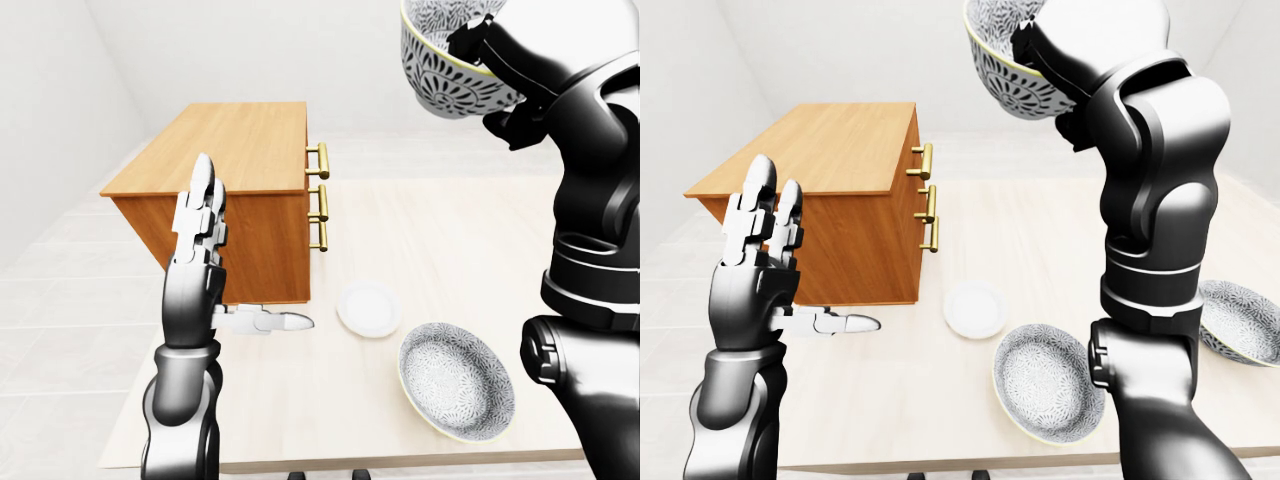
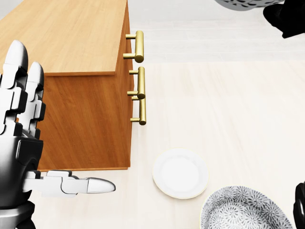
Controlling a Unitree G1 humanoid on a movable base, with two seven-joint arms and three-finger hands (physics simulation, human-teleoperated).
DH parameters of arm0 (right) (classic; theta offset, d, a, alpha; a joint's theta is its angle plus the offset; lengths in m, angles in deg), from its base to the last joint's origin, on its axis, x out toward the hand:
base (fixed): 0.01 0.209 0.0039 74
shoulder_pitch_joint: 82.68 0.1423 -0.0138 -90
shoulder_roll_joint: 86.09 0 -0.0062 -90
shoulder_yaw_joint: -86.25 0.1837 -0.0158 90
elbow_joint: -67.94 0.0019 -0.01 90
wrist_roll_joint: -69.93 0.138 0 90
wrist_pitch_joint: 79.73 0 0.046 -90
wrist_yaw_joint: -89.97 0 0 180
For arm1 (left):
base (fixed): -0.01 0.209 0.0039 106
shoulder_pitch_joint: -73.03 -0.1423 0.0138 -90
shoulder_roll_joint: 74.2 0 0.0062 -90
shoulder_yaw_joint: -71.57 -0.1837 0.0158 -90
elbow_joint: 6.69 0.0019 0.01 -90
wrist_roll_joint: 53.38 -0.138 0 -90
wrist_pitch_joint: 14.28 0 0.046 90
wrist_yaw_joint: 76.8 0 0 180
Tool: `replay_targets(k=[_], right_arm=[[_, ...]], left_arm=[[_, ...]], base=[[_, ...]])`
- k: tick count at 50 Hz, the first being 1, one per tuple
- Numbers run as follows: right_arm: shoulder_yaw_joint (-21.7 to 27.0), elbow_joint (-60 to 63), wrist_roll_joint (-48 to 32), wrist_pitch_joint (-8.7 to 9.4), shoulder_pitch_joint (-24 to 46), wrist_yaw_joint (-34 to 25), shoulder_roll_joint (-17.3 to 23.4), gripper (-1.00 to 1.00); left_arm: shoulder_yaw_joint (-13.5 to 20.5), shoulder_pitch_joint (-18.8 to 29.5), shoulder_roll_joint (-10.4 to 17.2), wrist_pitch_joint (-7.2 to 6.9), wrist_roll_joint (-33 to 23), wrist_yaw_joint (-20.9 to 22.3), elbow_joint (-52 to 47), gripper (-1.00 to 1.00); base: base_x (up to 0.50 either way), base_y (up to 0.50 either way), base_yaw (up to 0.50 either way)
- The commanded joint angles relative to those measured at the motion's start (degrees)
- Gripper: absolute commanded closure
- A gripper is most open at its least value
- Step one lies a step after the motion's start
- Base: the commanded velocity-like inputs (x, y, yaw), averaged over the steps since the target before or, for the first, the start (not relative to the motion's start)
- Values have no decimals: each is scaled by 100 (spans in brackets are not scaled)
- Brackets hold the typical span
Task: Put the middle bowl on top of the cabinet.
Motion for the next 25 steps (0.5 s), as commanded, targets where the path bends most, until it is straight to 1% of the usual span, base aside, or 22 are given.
replay_targets(k=[1, 6, 8, 10, 11, 12, 15, 25], right_arm=[[75, 43, 0, 0, 190, 1, -29, 100], [10, -16, -107, 0, 247, 1, -68, 100], [23, -112, -111, 0, 421, 1, -137, 100], [-51, -194, -55, 0, 438, 1, -192, 100], [-66, -215, 28, 0, 443, 1, -254, 100], [-86, -247, -20, 0, 606, 1, -323, 100], [-132, -396, -25, 0, 706, 1, -405, 100], [-238, -817, -163, 0, 1062, 1, -523, 100]], left_arm=[[-41, -73, -22, 0, 75, 53, -49, -100], [-55, -110, -17, 0, 82, 70, -93, -100], [-22, -137, -7, 0, 102, 85, -82, -100], [-12, -124, -11, 0, 112, 86, -72, -100], [-27, -120, -12, 0, 102, 84, -80, -100], [-61, -133, -8, 0, 81, 84, -58, -100], [-80, -134, -12, 0, 67, 84, -70, -100], [-77, -125, -16, 0, 50, 75, 30, -100]], base=[[0, 0, 0], [0, 0, 0], [0, 0, 0], [0, 0, 0], [0, 0, 0], [0, 0, 0], [0, 0, 0], [0, 0, 0]])
